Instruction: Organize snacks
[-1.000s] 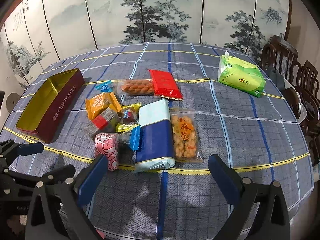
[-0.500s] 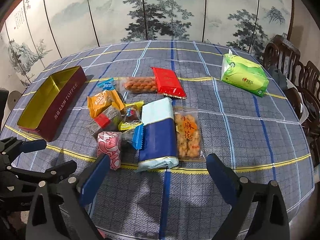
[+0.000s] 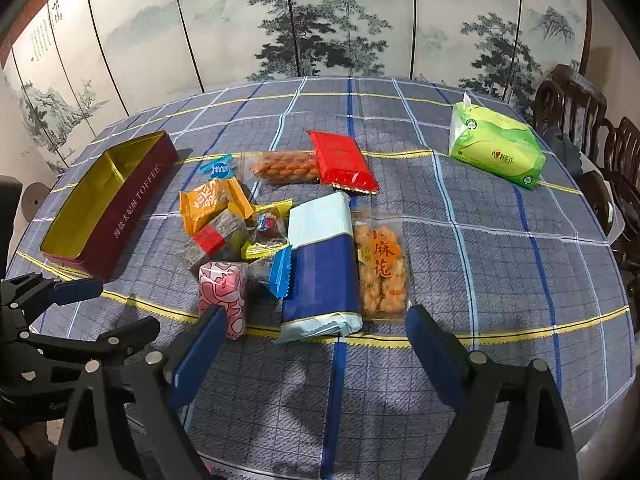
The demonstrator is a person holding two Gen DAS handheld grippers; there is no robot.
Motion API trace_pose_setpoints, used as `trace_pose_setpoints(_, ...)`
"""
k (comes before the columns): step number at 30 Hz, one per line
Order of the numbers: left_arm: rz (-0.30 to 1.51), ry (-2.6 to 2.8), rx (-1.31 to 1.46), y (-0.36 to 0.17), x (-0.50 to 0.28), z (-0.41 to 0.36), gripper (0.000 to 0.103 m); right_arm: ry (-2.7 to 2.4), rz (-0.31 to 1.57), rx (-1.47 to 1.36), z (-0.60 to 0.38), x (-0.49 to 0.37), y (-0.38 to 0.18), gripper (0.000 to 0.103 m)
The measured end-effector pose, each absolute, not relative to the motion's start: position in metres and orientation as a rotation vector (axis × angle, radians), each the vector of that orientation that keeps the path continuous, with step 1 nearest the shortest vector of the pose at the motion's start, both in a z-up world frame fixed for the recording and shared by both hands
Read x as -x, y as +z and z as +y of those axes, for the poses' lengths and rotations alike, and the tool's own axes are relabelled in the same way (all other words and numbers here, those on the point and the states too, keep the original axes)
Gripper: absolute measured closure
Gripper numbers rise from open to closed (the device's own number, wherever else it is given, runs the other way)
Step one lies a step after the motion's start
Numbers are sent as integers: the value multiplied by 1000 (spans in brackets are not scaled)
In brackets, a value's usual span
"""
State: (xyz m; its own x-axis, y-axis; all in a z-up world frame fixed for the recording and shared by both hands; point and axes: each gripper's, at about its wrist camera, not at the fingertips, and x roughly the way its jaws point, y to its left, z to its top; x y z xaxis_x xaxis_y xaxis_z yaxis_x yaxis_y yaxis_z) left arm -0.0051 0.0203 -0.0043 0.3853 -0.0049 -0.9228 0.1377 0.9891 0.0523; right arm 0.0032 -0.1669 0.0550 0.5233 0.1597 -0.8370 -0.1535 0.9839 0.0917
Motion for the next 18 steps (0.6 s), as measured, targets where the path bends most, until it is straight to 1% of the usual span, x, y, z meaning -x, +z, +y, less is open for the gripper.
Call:
trace_pose_setpoints(13,1177,-95,-113,-7,1,22,28,191,997,-17,-176,-7,54,12)
trace_pose_setpoints(15,1172,-95,-107,-6,0,25,29,190,994,-17,-181,-8,55,14)
trace_pose_setpoints(18,1166,-99,-96,-5,-2,29,33,177,997,-26,-194,-15,53,21)
